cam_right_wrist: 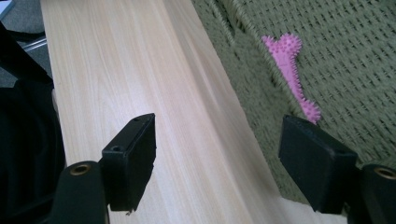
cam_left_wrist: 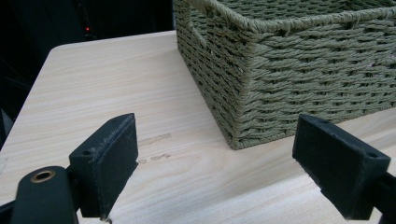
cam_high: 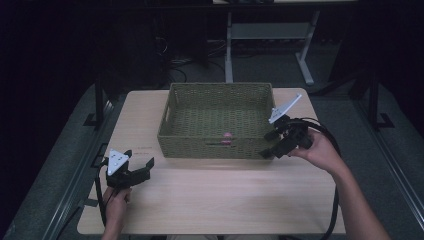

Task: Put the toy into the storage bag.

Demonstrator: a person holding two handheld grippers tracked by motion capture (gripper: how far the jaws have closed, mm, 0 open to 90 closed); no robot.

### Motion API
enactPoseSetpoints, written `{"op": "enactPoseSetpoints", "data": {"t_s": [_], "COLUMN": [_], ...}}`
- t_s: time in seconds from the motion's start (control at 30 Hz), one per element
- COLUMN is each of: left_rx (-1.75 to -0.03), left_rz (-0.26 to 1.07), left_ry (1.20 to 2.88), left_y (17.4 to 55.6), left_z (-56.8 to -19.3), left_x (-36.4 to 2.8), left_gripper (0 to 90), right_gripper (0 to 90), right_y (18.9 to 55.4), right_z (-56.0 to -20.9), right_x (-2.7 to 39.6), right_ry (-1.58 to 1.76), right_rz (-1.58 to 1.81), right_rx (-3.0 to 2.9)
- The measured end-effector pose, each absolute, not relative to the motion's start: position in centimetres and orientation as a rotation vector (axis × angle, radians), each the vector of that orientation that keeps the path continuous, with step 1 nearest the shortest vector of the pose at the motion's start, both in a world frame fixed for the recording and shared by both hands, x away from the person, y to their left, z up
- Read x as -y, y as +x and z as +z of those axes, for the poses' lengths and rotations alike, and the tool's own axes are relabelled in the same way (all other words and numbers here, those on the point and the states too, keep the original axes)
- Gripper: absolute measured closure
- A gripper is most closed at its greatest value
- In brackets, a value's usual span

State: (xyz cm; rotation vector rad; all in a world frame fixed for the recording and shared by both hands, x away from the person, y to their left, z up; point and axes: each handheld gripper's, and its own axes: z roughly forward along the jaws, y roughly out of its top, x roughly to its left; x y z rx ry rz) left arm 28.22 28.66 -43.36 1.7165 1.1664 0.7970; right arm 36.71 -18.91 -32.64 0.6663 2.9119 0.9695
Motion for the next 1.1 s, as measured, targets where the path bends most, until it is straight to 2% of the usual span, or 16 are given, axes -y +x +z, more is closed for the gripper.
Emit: {"op": "enactPoseSetpoints", "data": {"t_s": [1.1], "left_rx": [-1.167], "left_rz": [0.792], "left_ry": [1.723], "left_y": [28.3], "left_z": [-43.4], "left_x": [-28.4], "left_gripper": [13.7], "right_gripper": [26.9], "right_y": [32.0], "right_z": [-37.7], "right_x": [21.2], "right_ry": [0.764], "right_rz": [0.985], "right_rx": [-2.881]}}
